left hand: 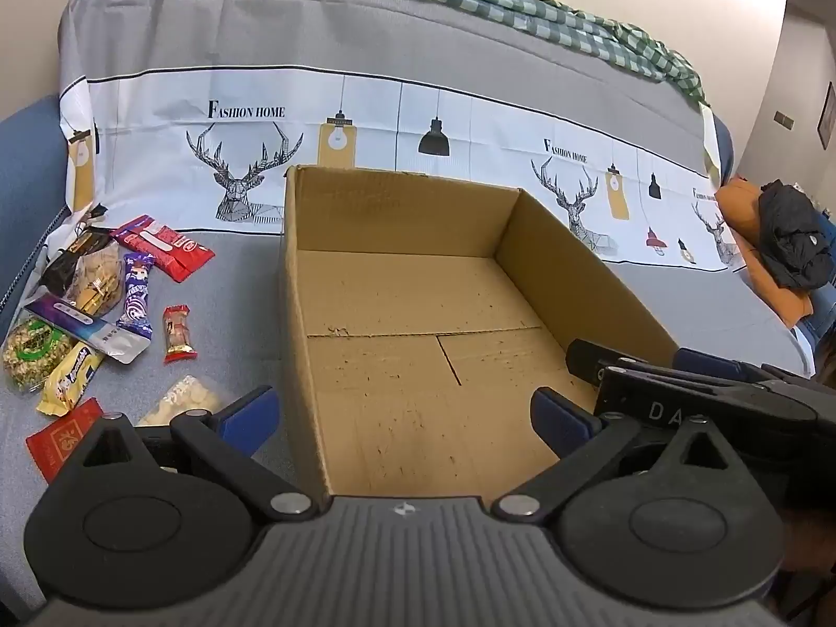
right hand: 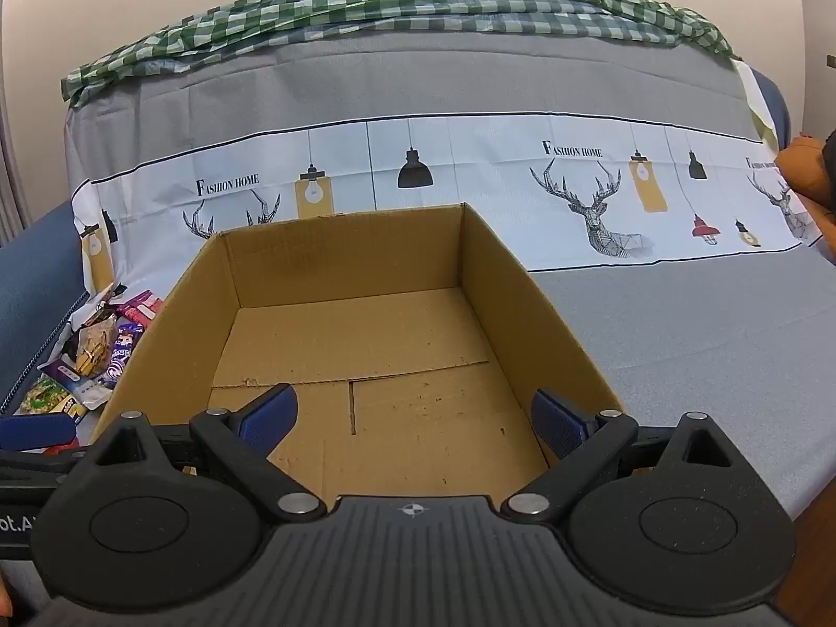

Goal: Organize snacks
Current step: 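Move both tools from the box toward the scattered snacks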

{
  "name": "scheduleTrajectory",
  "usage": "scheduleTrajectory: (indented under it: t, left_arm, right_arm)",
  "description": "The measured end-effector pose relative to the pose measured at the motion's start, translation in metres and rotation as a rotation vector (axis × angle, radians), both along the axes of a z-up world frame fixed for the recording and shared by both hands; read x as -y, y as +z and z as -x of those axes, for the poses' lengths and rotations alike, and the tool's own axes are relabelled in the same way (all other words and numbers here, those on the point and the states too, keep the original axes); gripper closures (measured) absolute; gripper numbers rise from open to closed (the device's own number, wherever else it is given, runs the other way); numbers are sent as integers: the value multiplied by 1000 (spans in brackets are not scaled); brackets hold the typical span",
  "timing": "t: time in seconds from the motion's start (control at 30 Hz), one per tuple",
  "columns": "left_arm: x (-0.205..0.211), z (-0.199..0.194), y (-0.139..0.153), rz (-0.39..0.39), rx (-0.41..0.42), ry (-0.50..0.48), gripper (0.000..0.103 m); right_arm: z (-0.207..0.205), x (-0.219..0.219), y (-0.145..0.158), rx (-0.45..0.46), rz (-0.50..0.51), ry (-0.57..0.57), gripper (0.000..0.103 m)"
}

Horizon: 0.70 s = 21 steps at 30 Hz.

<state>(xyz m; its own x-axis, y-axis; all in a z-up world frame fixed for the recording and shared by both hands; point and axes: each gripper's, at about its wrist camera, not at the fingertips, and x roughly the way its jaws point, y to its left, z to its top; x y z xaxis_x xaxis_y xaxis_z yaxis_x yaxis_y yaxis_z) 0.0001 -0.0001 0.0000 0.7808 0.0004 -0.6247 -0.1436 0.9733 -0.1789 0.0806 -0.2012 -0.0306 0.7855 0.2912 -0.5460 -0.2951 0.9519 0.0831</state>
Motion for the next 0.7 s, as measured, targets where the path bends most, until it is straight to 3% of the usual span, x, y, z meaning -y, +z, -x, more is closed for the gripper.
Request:
scheduleTrajectory:
  t: [0.17, 0.3, 0.37, 0.53, 0.63, 0.7]
  left_arm:
    - [0, 1, 0, 1, 9, -6, 1]
    - [-4, 3, 2, -1, 29, -29, 1]
    - [-6, 5, 7, 19, 42, -46, 8]
    - [-51, 5, 28, 123, 33, -120, 70]
    - [-93, -1, 42, 198, 28, -130, 72]
    - [-127, -10, 50, 168, 18, -102, 72]
  right_arm:
    - [0, 0, 0, 4, 4, 5, 9]
    - [2, -5, 0, 16, 18, 23, 36]
    - [2, -7, 0, 14, 3, 31, 45]
    - [8, -21, 9, 43, -54, 74, 50]
    - [14, -36, 15, 58, -92, 124, 54]
    - [19, -49, 19, 65, -121, 169, 56]
